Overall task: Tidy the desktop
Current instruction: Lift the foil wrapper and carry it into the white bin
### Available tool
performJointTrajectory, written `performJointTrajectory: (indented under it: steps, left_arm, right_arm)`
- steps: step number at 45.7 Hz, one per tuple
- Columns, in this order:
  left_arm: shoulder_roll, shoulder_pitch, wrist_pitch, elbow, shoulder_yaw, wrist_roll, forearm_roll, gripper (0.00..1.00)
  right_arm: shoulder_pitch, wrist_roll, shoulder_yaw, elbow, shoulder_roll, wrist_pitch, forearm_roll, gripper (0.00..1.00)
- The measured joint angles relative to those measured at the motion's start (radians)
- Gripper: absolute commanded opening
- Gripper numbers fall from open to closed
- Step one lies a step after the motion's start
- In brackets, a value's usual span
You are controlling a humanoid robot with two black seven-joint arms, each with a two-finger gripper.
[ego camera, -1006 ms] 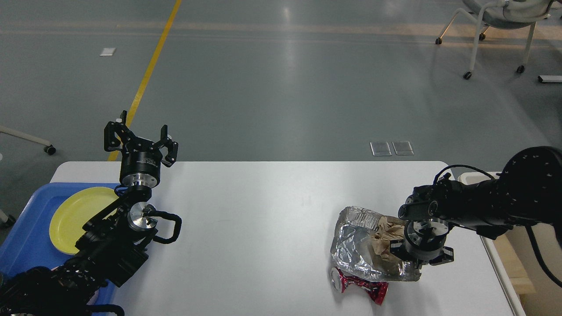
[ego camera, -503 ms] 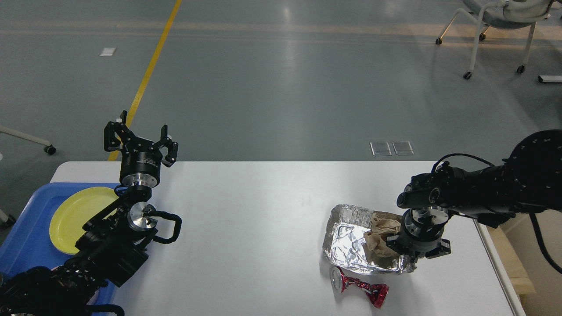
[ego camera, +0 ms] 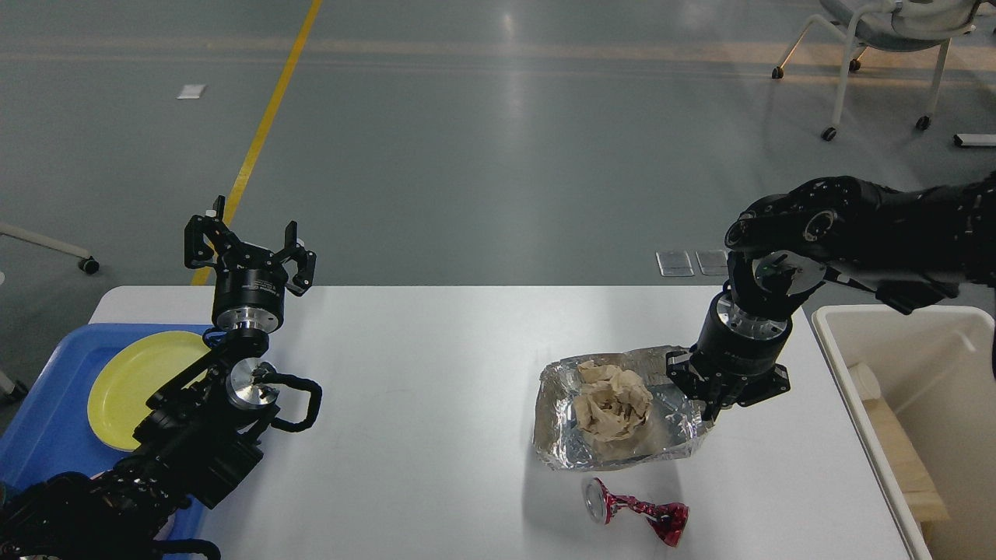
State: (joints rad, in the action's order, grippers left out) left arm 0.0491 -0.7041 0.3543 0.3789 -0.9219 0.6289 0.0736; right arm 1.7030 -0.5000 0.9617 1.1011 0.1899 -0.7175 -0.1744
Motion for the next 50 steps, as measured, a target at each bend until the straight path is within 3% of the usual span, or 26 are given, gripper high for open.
performJointTrajectory:
  steps: [27,50]
  left_arm:
    - [0.0,0.0,0.0,0.0,0.0,0.0,0.0,1.0]
    - [0.0,0.0,0.0,0.0,0.0,0.0,0.0,1.0]
  right_arm:
    - [0.225,0.006,-0.024,0.029,0.064,-0.229,-0.16,0.0]
    - [0.466,0.006,-0.079,0.074,0.196,-0.242,-0.274,0.0]
